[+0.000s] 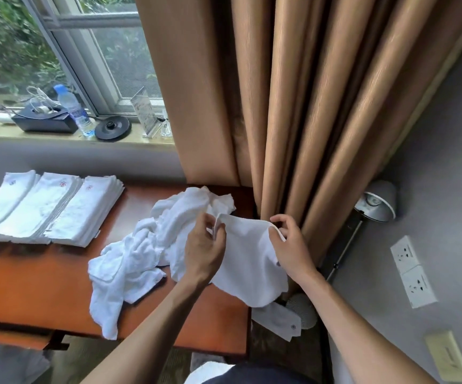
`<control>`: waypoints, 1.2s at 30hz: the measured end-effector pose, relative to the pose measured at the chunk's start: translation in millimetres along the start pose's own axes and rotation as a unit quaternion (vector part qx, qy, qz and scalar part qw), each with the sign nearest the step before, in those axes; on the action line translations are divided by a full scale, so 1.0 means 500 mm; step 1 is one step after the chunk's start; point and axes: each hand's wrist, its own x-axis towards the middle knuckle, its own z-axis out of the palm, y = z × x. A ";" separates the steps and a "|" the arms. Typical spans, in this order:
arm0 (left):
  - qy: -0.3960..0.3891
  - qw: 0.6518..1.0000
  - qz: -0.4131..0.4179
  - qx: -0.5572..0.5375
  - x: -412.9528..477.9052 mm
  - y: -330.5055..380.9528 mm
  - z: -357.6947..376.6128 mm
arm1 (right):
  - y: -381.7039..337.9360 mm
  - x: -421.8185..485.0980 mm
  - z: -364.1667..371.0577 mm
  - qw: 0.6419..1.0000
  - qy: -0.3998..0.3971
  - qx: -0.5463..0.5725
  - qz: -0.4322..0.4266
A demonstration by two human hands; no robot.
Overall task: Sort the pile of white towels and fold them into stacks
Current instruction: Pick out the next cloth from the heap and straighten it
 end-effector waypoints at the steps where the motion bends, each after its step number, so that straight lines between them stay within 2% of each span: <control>1: -0.001 1.000 -0.001 -0.002 -0.005 -0.001 0.004 | -0.003 -0.002 -0.005 1.000 -0.006 0.008 -0.002; 4: -0.020 1.000 0.007 -0.014 -0.017 -0.001 0.017 | -0.013 -0.004 -0.016 0.999 -0.028 0.024 -0.002; 10: -0.101 0.994 0.044 -0.025 -0.026 0.005 0.058 | -0.028 -0.010 -0.007 0.986 -0.142 0.072 0.042; 13: -0.107 0.993 0.043 -0.032 -0.029 0.008 0.064 | -0.038 -0.013 -0.004 0.981 -0.173 0.075 0.040; 21: -0.116 0.992 0.036 -0.041 -0.031 0.017 0.059 | -0.058 -0.005 -0.015 0.995 -0.080 -0.027 -0.059; 27: -0.125 0.990 0.063 -0.037 -0.033 0.030 0.048 | -0.065 0.008 -0.009 0.987 -0.102 -0.086 -0.090; 32: -0.161 0.983 0.073 -0.049 -0.031 0.058 0.043 | -0.063 0.028 -0.032 0.980 -0.062 -0.151 -0.117; 36: -0.161 0.983 0.063 -0.064 -0.033 0.060 0.033 | -0.069 0.023 -0.027 0.975 -0.069 -0.168 -0.126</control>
